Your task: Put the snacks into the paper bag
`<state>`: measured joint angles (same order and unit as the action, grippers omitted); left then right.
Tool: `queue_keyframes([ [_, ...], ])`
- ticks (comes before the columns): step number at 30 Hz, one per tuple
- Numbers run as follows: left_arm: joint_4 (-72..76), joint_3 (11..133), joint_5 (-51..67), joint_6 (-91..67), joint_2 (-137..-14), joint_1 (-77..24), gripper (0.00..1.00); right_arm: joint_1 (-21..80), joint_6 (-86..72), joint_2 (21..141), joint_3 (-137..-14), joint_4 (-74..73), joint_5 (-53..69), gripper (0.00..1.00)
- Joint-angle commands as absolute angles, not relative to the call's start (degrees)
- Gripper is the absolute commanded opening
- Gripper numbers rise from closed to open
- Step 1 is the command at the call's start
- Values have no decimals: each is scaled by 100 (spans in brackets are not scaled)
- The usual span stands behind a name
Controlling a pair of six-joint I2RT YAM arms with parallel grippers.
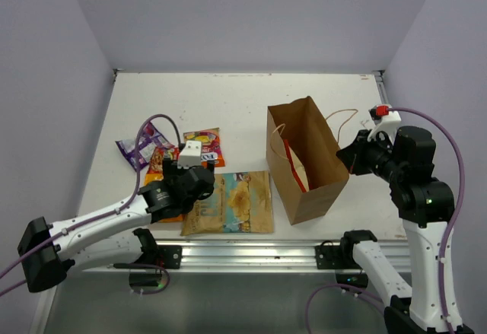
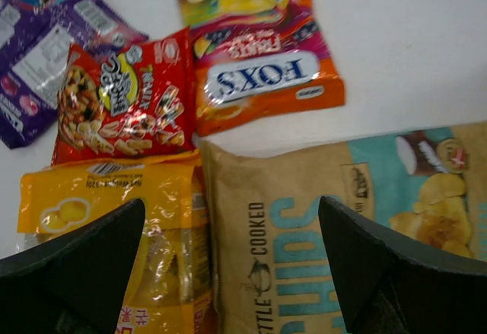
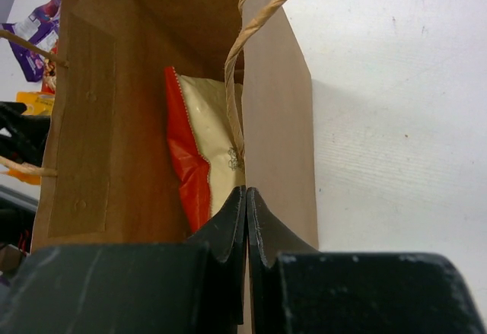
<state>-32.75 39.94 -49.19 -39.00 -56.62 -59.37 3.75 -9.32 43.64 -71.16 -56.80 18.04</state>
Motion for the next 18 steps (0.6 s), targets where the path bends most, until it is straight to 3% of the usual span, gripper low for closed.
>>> queue_keyframes([
  [1, -2631, 3247, -3359, -3886, -5020, -5013, 100, 387, -879, 4237, -7233, -5704, 2004, 0],
  [8, -1707, 2857, -2103, -3507, -5447, -4263, 100, 387, -870, 4210, -7189, -5686, 2057, 0],
  [18, -1266, 2540, -2083, -3393, -4675, -4280, 100, 387, -817, 4201, -7154, -5731, 2030, 0],
])
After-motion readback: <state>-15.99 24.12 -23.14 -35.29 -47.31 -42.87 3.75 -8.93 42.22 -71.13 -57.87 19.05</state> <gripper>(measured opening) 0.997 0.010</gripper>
